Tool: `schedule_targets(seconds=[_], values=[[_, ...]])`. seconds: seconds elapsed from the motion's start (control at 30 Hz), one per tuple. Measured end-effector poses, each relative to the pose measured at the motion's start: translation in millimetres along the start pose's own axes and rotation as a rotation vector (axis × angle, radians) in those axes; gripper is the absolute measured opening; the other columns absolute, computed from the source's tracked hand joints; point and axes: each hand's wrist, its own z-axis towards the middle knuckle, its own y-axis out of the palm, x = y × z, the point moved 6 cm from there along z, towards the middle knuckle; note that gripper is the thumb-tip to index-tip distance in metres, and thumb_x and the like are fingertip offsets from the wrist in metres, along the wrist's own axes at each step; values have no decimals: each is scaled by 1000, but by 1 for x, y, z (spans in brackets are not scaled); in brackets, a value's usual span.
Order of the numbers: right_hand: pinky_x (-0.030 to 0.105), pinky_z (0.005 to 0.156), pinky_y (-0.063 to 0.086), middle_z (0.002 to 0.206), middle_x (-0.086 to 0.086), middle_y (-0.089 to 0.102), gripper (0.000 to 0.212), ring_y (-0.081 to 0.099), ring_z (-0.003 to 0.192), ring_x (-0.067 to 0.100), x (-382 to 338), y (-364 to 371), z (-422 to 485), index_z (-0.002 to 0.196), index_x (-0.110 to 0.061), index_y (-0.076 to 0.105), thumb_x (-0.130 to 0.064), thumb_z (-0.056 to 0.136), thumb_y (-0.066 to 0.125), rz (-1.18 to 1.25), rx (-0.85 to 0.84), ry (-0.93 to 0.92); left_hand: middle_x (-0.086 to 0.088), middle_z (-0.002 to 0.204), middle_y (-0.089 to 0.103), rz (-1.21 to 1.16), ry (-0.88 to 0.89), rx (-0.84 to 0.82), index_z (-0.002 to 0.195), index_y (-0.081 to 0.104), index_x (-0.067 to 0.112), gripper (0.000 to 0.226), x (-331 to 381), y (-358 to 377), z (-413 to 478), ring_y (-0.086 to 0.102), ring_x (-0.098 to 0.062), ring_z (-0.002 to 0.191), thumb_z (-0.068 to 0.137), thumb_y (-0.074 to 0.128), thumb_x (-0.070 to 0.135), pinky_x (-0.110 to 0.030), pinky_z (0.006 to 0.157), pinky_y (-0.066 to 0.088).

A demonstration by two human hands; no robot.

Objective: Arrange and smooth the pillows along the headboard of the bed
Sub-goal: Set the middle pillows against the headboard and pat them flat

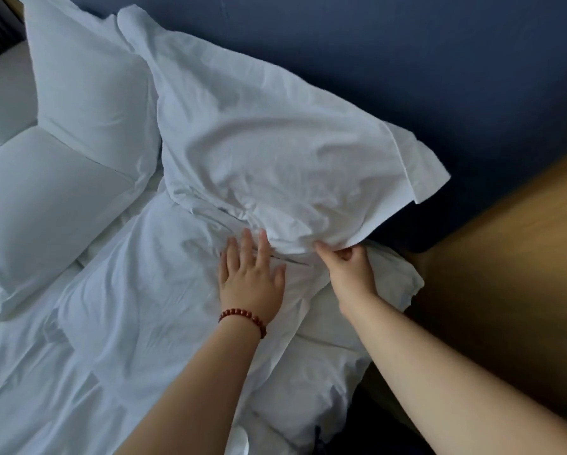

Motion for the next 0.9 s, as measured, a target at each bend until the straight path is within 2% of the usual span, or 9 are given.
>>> schedule_targets(seconds=[0.13, 0.27, 0.37, 0.43, 0.5, 0.6, 0.7, 0.8, 0.9], values=[[34, 77, 53, 85, 5, 72, 24, 68, 84, 24, -11, -16, 17, 79, -17, 66, -39, 85, 72, -159, 245, -119, 1, 155, -40, 85, -96, -80, 151, -26, 32, 72, -39, 10, -20, -36, -25, 143, 95, 7, 64, -50, 116, -22], [40, 68, 50, 61, 8, 61, 47, 61, 67, 29, -2, -21, -21, 59, -14, 54, -46, 94, 56, -345, 194, -125, 1, 165, -16, 23, -79, -77, 156, -12, 33, 72, -48, -1, -23, -17, -22, 151, 97, 15, 63, -47, 121, -10], [34, 61, 44, 65, -1, 58, 37, 56, 67, 21, -16, 28, -74, 63, -15, 56, -35, 93, 58, -630, -110, -686, 4, 163, -22, -7, -214, 80, 152, -18, 39, 76, -80, -17, -30, -24, -21, 149, 93, 18, 70, -48, 118, -17], [35, 90, 47, 103, 5, 69, 20, 63, 100, 23, -22, 83, -99, 92, -14, 71, -29, 91, 58, -722, -356, -1174, 6, 158, -34, 9, -276, 30, 148, -27, 42, 81, -103, -12, -35, -32, -23, 146, 86, 11, 78, -52, 115, -21], [40, 116, 25, 142, 9, 54, 44, 46, 135, 26, -27, 142, -86, 129, -14, 62, -38, 94, 50, -943, -530, -1424, 7, 156, -36, 12, -275, -25, 147, -29, 42, 82, -111, -3, -36, -32, -22, 146, 83, 6, 79, -54, 116, -19], [34, 121, -8, 157, 5, 35, 68, 27, 147, 27, -40, 193, -23, 150, -19, 39, -57, 94, 32, -1342, -512, -1449, 5, 159, -31, -2, -302, -3, 149, -27, 41, 82, -116, 7, -39, -27, -21, 148, 85, 6, 79, -53, 116, -21], [22, 110, -28, 165, -2, 7, 76, -1, 151, 16, -35, 198, 17, 157, -23, 9, -65, 95, 24, -1522, -524, -1304, 3, 162, -25, 8, -330, -29, 151, -25, 37, 82, -124, 17, -41, -24, -17, 149, 87, 4, 79, -51, 117, -18], [22, 110, -24, 165, -5, -5, 76, -11, 151, 12, -28, 204, 18, 157, -26, 1, -63, 97, 28, -1463, -517, -1180, 3, 164, -21, 11, -329, -63, 154, -19, 36, 82, -128, 14, -37, -21, -16, 150, 88, 6, 78, -50, 118, -17], [31, 120, 0, 166, 3, -5, 79, -3, 152, 16, -39, 213, 6, 158, -23, 9, -61, 94, 36, -1332, -558, -1168, 3, 166, 5, -58, -298, 75, 157, 5, 35, 76, -130, -3, -35, -2, -17, 152, 92, 16, 72, -47, 120, -11]])
